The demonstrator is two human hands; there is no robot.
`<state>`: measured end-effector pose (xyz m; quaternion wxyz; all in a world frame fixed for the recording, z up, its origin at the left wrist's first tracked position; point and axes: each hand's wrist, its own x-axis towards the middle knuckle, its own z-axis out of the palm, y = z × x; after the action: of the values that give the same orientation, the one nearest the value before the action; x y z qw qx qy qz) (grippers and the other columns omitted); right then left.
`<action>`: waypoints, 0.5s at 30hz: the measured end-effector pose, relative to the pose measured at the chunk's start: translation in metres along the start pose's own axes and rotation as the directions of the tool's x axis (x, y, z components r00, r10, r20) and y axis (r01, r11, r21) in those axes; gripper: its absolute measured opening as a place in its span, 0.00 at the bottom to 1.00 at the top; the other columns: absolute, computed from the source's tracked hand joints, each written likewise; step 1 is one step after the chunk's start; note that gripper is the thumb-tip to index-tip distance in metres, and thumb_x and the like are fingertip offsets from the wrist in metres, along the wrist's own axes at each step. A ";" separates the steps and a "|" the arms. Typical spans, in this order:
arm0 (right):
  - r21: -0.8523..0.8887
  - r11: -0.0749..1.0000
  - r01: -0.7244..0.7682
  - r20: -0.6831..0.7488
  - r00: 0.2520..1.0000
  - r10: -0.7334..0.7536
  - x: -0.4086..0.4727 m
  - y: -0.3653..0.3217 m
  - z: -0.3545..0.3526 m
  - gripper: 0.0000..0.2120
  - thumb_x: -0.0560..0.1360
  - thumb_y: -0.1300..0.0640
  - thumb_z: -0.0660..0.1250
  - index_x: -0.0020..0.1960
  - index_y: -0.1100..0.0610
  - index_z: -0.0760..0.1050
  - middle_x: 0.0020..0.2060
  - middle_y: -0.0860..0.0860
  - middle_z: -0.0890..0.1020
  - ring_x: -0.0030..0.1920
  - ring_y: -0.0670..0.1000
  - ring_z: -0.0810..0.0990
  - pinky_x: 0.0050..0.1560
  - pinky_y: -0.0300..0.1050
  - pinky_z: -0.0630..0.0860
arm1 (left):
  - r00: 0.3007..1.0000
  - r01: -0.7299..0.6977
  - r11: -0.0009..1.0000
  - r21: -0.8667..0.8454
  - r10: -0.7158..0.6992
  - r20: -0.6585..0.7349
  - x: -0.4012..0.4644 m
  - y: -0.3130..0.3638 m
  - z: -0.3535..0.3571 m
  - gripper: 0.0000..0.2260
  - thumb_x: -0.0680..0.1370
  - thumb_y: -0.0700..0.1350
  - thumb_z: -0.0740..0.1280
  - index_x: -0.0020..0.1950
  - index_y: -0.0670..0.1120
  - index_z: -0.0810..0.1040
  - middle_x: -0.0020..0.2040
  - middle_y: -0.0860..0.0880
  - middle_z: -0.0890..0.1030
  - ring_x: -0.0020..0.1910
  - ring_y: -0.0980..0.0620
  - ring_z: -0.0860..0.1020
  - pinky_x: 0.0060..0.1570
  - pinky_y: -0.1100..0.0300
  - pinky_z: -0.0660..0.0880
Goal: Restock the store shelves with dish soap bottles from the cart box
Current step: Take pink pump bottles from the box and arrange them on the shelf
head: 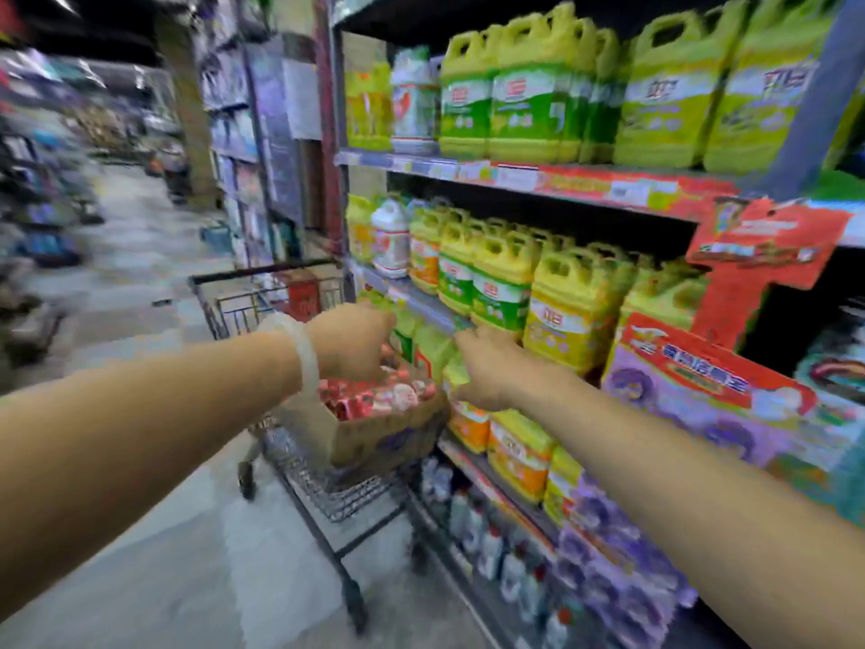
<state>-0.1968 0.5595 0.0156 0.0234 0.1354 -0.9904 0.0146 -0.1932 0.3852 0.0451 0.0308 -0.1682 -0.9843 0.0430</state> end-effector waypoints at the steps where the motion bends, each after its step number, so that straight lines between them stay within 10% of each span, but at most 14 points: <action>1: 0.004 1.000 0.019 0.006 1.000 -0.019 0.015 -0.013 0.005 0.31 0.73 0.49 0.69 0.69 0.61 0.62 0.64 0.62 0.70 0.66 0.62 0.69 0.65 0.53 0.68 | 0.999 0.036 0.999 -0.011 -0.036 0.004 0.001 -0.018 0.009 0.27 0.73 0.54 0.68 0.68 0.43 0.69 0.61 0.40 0.76 0.60 0.41 0.75 0.57 0.52 0.73; 15: 0.164 0.986 -0.036 0.226 0.974 -0.002 0.276 -0.047 0.118 0.35 0.73 0.45 0.68 0.72 0.59 0.59 0.70 0.59 0.64 0.69 0.60 0.66 0.66 0.52 0.69 | 0.962 0.212 0.967 -0.138 -0.183 0.202 0.147 -0.201 0.135 0.27 0.71 0.50 0.70 0.69 0.48 0.68 0.63 0.47 0.74 0.60 0.47 0.75 0.60 0.54 0.74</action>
<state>-0.4547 0.4365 -0.0874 -0.1008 0.1292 -0.9830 0.0824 -0.4078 0.2350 -0.0632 -0.0712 -0.0660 -0.9950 -0.0229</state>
